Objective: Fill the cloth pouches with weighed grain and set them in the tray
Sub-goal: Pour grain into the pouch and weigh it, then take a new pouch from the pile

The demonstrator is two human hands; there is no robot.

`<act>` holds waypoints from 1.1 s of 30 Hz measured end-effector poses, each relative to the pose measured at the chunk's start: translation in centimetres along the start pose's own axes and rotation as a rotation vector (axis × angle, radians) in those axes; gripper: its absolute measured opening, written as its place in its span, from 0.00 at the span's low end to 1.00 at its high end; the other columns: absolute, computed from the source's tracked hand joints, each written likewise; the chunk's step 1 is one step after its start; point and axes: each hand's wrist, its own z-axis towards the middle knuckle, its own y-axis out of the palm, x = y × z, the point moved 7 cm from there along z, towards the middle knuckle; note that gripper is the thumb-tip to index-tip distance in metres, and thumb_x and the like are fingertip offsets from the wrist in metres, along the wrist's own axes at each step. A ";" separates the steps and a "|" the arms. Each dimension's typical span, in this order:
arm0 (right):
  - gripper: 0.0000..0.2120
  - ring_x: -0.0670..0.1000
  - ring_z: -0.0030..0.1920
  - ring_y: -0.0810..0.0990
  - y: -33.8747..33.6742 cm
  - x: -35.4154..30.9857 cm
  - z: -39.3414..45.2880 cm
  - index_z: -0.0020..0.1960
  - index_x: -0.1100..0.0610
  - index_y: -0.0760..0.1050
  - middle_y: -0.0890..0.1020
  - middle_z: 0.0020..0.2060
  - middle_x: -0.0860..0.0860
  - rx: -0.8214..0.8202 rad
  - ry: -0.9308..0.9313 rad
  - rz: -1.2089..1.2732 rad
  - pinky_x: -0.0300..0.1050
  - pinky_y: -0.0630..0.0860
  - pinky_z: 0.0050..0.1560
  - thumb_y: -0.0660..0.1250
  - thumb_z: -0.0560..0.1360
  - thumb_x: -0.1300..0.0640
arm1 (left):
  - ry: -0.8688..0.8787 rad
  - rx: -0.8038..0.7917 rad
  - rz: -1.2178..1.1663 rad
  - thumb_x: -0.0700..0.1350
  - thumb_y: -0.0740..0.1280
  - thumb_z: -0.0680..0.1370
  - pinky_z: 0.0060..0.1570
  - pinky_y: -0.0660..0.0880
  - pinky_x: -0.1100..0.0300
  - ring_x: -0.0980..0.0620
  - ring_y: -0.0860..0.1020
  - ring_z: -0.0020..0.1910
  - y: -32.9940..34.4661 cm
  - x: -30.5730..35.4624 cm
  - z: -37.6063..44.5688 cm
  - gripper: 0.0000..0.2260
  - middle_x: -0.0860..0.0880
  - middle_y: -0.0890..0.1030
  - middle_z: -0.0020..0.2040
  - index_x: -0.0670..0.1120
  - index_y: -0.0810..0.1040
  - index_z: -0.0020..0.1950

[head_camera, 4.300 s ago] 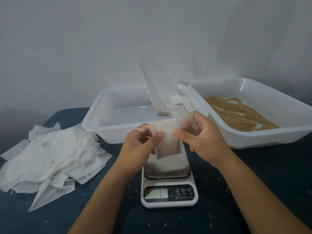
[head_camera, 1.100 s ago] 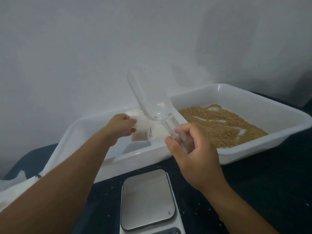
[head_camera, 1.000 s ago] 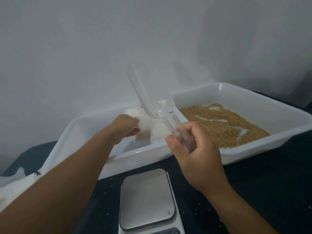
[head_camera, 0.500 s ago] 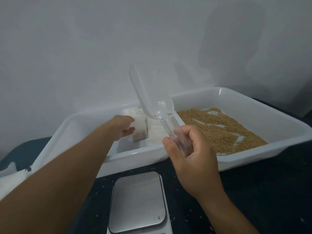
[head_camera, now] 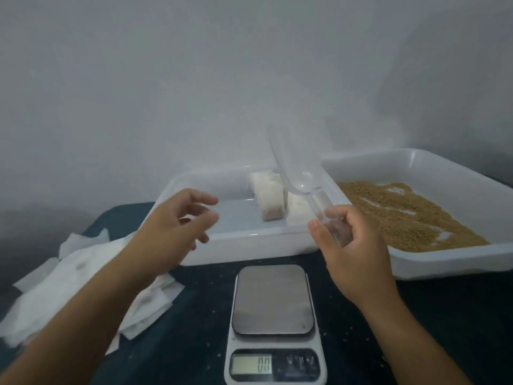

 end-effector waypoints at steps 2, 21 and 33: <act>0.08 0.27 0.52 0.77 0.3 0.3 -0.1 0.50 0.41 0.75 0.78 0.50 0.25 -0.015 0.001 -0.025 0.32 0.72 0.45 0.71 0.75 0.42 | -0.027 0.013 0.194 0.55 0.68 0.79 0.36 0.74 0.69 0.61 0.82 0.42 -1.3 -2.3 -3.7 0.04 0.65 0.82 0.47 0.61 0.79 0.53; 0.15 0.45 0.51 0.82 1.9 0.0 -1.4 0.51 0.33 0.74 0.80 0.50 0.30 -0.022 -0.006 -0.201 0.61 0.85 0.46 0.66 0.70 0.27 | -0.223 0.404 0.664 0.53 0.70 0.79 0.41 0.69 0.62 0.56 0.76 0.48 -10.7 -13.7 -11.3 0.09 0.58 0.77 0.52 0.58 0.76 0.58; 0.18 0.50 0.46 0.84 2.0 -0.1 -1.2 0.50 0.38 0.75 0.83 0.49 0.36 -0.053 0.021 -0.155 0.58 0.83 0.47 0.65 0.68 0.28 | -0.278 0.320 0.679 0.51 0.66 0.82 0.47 0.76 0.58 0.55 0.79 0.47 -10.0 -15.8 -7.8 0.04 0.57 0.82 0.49 0.56 0.80 0.52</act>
